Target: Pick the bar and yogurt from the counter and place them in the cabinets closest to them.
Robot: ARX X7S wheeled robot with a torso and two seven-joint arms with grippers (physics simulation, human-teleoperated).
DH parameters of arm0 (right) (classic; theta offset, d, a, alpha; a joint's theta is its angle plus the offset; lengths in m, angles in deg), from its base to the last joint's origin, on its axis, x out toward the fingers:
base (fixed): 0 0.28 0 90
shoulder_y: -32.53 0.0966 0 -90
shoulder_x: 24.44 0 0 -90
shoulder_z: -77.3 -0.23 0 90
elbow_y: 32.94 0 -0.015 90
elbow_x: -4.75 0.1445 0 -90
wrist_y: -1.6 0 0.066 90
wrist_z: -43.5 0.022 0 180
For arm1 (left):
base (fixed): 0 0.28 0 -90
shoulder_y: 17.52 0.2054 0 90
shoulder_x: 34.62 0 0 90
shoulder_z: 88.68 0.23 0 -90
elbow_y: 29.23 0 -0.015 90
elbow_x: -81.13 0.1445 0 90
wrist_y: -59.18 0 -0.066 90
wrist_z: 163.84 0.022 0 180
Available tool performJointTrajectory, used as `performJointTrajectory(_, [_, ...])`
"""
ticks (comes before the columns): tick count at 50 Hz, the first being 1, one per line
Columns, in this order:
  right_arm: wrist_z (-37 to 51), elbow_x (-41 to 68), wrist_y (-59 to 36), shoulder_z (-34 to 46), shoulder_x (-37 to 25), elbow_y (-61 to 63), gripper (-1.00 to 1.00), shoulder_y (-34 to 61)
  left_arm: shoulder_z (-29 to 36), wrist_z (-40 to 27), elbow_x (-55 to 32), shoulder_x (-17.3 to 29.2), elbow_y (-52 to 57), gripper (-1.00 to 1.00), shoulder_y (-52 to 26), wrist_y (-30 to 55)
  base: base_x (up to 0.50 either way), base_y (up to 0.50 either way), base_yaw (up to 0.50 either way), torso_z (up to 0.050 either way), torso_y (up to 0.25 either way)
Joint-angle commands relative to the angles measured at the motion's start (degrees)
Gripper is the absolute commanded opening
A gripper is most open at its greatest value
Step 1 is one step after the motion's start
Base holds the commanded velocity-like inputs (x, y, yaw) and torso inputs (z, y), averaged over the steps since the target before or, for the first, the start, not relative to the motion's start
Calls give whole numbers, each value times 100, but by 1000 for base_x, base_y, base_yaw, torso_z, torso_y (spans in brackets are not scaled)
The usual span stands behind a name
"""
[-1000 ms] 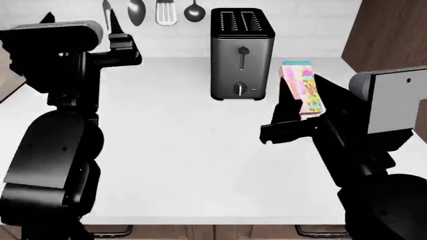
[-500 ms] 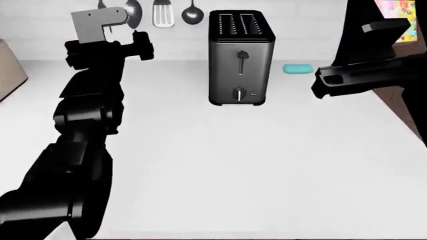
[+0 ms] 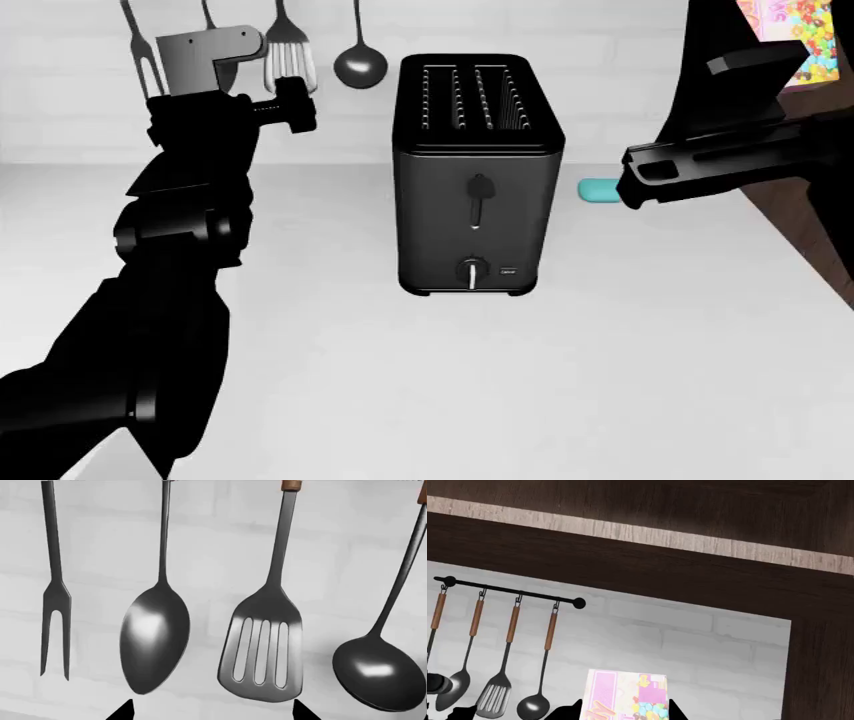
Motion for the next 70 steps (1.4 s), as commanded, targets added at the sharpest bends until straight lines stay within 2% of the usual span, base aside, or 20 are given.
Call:
performJointTrajectory(1, [32, 33, 24, 243, -54, 31, -100, 125, -108, 58, 60, -5, -72, 100, -28, 1, 500, 0, 0, 0, 0])
performJointTrajectory(15, [-97, -31, 293, -65, -93, 240, -100, 4, -73, 55, 102, -16, -72, 100, -21, -5, 500, -2, 0, 0, 0])
performJointTrajectory(20, [-100, 38, 547, -346, -62, 496, -100, -208, -69, 49, 93, -12, -72, 100, -18, -21, 37, 0, 0, 0, 0])
performJointTrajectory(23, [560, 341, 836, 16, -260, 567, -100, -41, -73, 48, 87, -10, -72, 100, -23, -19, 0, 0, 0, 0, 0])
performJointTrajectory(25, [776, 318, 1507, 320, -736, 939, -100, 218, -71, 42, 88, -10, -72, 100, -22, -25, 0, 0, 0, 0, 5])
performJointTrajectory(27, [782, 14, 2574, 1025, -1555, 1365, -100, 681, -66, 39, 90, -11, -72, 100, -25, -27, 0, 0, 0, 0, 0])
performJointTrajectory(31, [785, 198, 3127, 1583, -2221, 1369, -100, 1898, -53, 28, 95, -10, -72, 100, -15, -46, 0, 0, 0, 0, 0])
performJointTrajectory(34, [785, 374, 3598, 2436, -2682, 1369, -100, 3134, -44, 14, 98, -11, -72, 100, -16, -46, 0, 0, 0, 0, 0])
performJointTrajectory(39, [785, 488, 4675, 4796, -2953, 1369, -100, 5783, -19, -24, 106, -14, -72, 100, -15, -29, 0, 0, 0, 0, 0])
performJointTrajectory(43, [785, 430, 4529, 4575, -2609, 1124, -100, 5852, 1, -51, 107, -15, -72, 100, -15, -19, 0, 0, 0, 0, 0])
performJointTrajectory(47, [785, 475, 3784, 3982, -1817, 309, -100, 5852, 14, -89, 105, -14, -72, 100, -15, 6, 0, 0, 0, 0, 0])
performJointTrajectory(51, [761, 307, 2657, 3366, -761, -975, -100, 5845, 37, -95, 106, -16, -72, 100, -18, 34, 0, 0, 0, 0, 0])
performJointTrajectory(63, [-1632, -2234, 1048, 3513, 871, -4669, -100, 5834, 29, -83, 80, -11, -72, 100, -17, 63, 0, 0, 0, 0, 0])
performJointTrajectory(70, [-3165, -3932, 954, 3939, 1635, -6693, -100, 5789, 6, -72, 68, -8, -72, 100, -24, 79, 0, 0, 0, 0, 0])
